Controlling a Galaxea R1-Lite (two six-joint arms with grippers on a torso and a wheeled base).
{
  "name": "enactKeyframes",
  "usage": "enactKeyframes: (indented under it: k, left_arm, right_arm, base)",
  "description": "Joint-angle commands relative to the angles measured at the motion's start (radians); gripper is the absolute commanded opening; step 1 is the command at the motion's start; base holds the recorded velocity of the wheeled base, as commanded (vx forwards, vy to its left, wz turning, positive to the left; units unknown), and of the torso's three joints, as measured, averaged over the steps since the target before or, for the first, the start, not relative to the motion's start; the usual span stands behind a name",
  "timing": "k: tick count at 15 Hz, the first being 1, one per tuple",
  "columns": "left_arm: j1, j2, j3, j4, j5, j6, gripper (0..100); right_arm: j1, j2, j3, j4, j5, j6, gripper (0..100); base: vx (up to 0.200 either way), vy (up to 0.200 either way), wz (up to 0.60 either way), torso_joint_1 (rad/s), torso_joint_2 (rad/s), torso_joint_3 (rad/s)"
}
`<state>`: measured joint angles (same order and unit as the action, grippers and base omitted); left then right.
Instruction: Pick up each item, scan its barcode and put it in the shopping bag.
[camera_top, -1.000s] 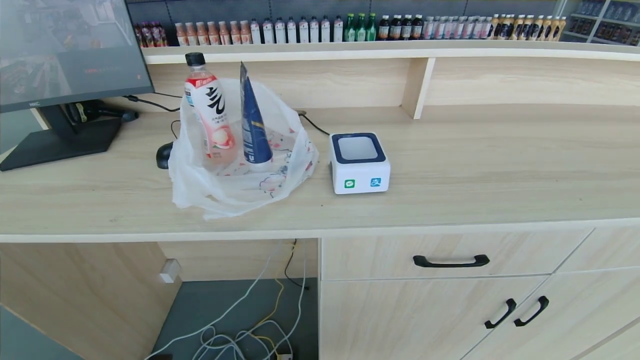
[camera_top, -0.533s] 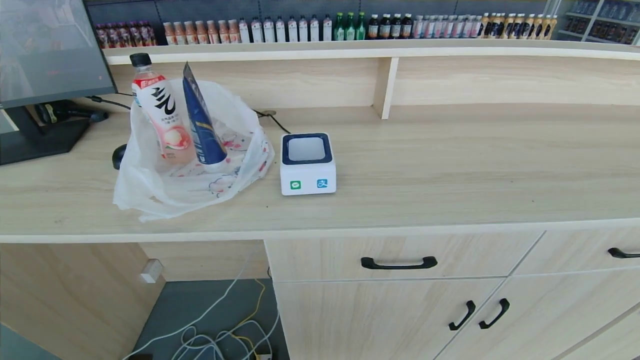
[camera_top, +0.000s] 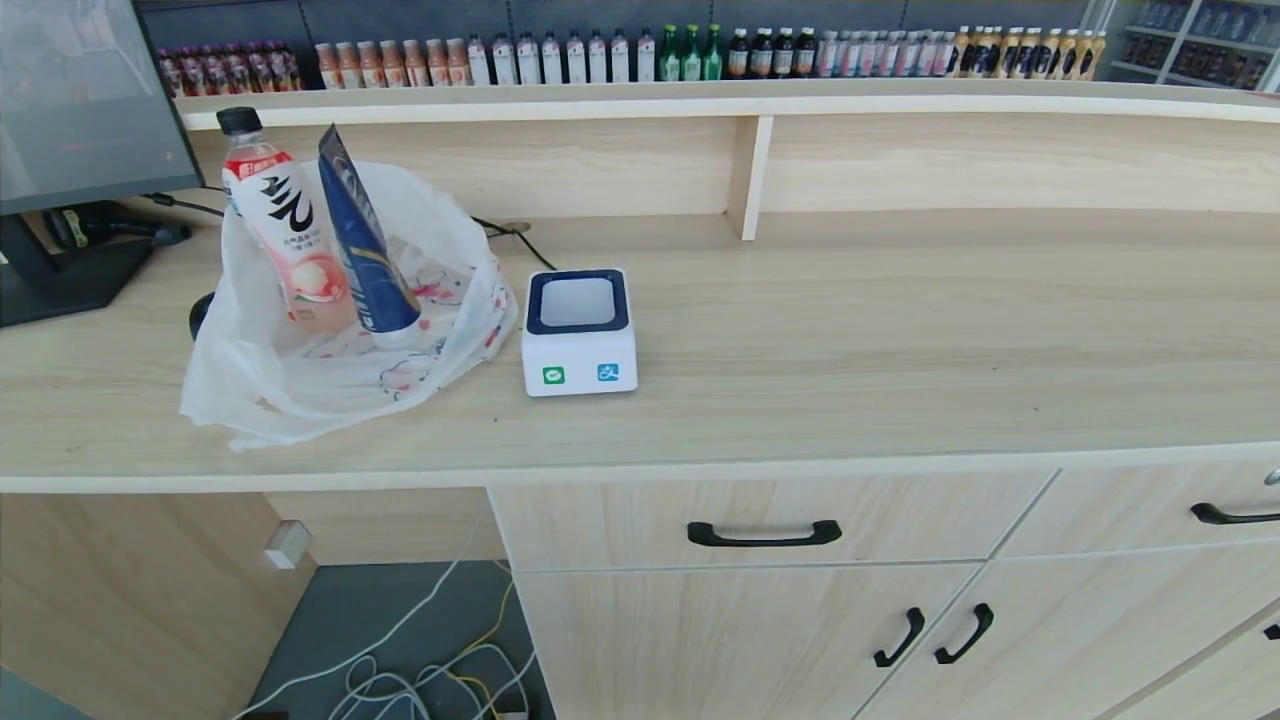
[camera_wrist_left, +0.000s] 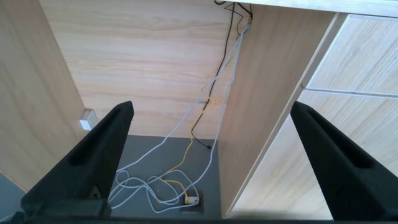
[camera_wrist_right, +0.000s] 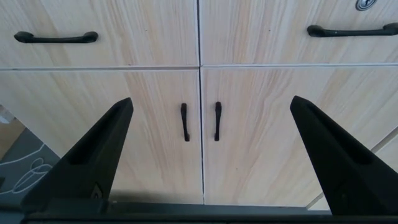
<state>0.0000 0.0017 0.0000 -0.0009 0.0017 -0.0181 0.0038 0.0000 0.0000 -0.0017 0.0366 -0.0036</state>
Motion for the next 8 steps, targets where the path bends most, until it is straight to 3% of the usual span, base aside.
enactKeyframes:
  k: [1, 8]
  left_arm:
    - [0.002, 0.0, 0.0, -0.001, 0.0, 0.0, 100]
    - [0.002, 0.0, 0.0, 0.001, 0.0, 0.004, 100]
  right_arm:
    - [0.002, 0.002, 0.0, 0.0, 0.0, -0.001, 100]
    - [0.002, 0.002, 0.0, 0.0, 0.0, -0.003, 100]
  base:
    - [0.0, 0.0, 0.0, 0.0, 0.0, 0.0]
    - [0.0, 0.0, 0.0, 0.0, 0.0, 0.0]
